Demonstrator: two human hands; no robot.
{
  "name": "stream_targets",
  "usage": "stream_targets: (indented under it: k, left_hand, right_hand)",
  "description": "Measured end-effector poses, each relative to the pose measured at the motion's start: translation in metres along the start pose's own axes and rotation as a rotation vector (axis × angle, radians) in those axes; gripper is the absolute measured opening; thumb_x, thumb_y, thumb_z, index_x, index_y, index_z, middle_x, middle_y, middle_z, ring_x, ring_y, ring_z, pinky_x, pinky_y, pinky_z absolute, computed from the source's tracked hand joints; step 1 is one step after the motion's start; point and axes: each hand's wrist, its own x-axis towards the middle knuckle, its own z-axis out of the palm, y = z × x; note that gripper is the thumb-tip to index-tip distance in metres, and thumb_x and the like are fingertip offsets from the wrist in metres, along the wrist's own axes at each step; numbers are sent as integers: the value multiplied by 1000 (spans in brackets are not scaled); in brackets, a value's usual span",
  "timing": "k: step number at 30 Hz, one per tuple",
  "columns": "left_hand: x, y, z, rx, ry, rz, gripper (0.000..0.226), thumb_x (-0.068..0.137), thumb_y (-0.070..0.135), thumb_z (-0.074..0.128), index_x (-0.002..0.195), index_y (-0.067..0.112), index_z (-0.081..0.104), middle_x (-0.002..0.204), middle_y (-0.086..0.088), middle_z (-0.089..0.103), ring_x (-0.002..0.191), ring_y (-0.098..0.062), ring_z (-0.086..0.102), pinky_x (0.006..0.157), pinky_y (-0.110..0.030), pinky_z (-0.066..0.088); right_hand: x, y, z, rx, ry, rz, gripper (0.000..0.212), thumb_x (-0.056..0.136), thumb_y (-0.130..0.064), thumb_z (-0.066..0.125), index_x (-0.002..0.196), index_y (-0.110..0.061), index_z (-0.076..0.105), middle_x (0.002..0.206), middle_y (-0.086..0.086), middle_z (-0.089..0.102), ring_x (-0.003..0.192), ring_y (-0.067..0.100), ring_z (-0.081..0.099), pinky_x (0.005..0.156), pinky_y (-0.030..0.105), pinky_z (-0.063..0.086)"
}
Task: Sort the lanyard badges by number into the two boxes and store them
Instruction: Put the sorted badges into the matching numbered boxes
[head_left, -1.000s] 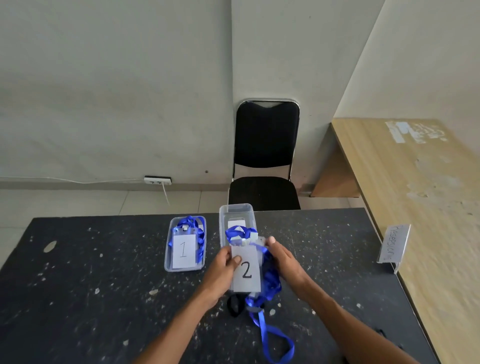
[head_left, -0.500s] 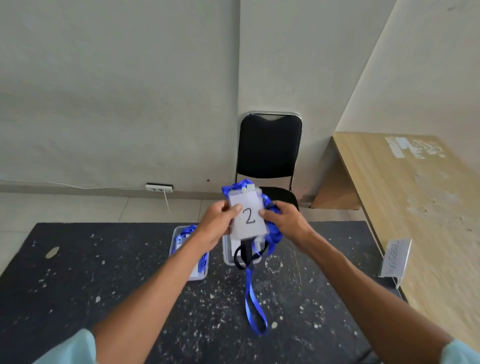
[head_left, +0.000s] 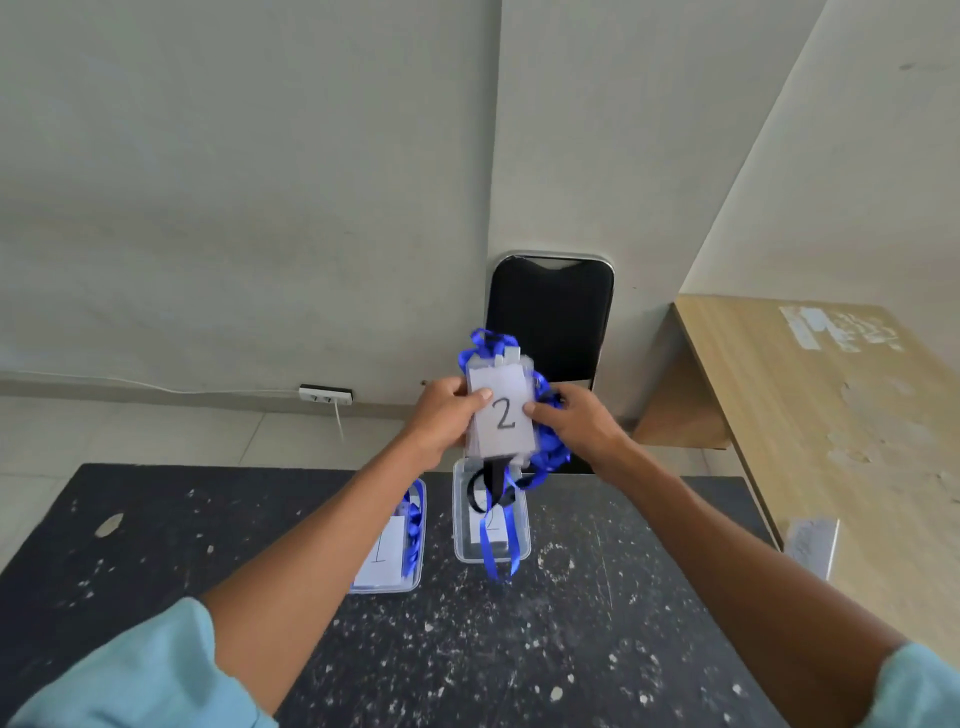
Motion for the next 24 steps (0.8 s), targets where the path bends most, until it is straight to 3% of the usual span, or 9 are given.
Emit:
stream_targets:
  k: [3, 8, 10, 12, 15, 17, 19, 21, 24]
  left_hand:
    - [3, -44, 8, 48, -20, -85, 20, 98, 22, 58, 115, 13, 61, 106, -5, 70, 91, -19, 67, 67, -33, 57]
    - [17, -112, 23, 191, 68, -195, 26, 96, 26, 63, 113, 10, 53, 111, -7, 66, 96, -21, 67, 65, -30, 58]
    - [24, -130, 28, 276, 82, -209, 23, 95, 28, 62, 109, 12, 53, 108, -5, 66, 93, -18, 66, 70, -32, 59]
    - [30, -141, 33, 379, 86, -205, 23, 96, 29, 62, 109, 12, 54, 107, -3, 66, 88, -15, 63, 62, -23, 52]
    - [36, -154, 39, 522, 98, -175, 26, 96, 32, 61, 109, 10, 57, 103, -2, 65, 82, -12, 57, 51, -15, 36]
    - [38, -163, 43, 564, 114, -159, 27, 96, 33, 62, 108, 10, 59, 106, -4, 64, 85, -12, 60, 56, -15, 43]
    - [38, -168, 47, 609, 146, -135, 29, 95, 34, 63, 111, 10, 59, 110, -5, 59, 93, -15, 61, 70, -24, 55]
    - [35, -170, 48, 698, 178, -79, 35, 94, 36, 64, 117, 11, 56, 112, -5, 58, 100, -16, 60, 81, -29, 57]
    - [31, -172, 46, 802, 198, 12, 53, 91, 40, 67, 133, 16, 46, 118, -2, 62, 107, -17, 58, 80, -27, 55]
  right_hand:
    - [7, 39, 18, -14, -23, 102, 25, 92, -22, 66, 111, -11, 56, 101, 6, 69, 83, 15, 72, 71, 29, 60]
    - [26, 98, 52, -105, -21, 235, 16, 90, -24, 69, 99, -16, 58, 99, 6, 69, 86, 18, 70, 81, 38, 60]
    - [34, 115, 62, -168, -1, 250, 23, 89, -26, 70, 106, -15, 60, 94, 1, 67, 85, 16, 68, 80, 36, 59]
    - [39, 126, 70, -222, 10, 261, 33, 90, -29, 69, 117, -14, 58, 92, -7, 62, 83, 10, 64, 74, 26, 56]
    - [44, 143, 80, -445, 48, 225, 40, 92, -37, 64, 126, -20, 51, 106, -4, 64, 99, 17, 61, 94, 36, 48]
    - [43, 148, 84, -625, 67, 171, 38, 95, -40, 58, 126, -22, 47, 115, -1, 65, 111, 21, 56, 104, 41, 39]
    - [43, 151, 88, -736, 73, 121, 35, 97, -41, 53, 125, -21, 46, 114, -1, 66, 116, 23, 53, 105, 41, 36]
    - [42, 150, 92, -842, 70, 88, 38, 98, -44, 49, 128, -20, 45, 113, -1, 67, 120, 24, 52, 108, 43, 34]
    - [42, 148, 100, -982, 63, 67, 42, 99, -46, 44, 130, -18, 41, 113, 2, 68, 121, 26, 50, 107, 43, 34]
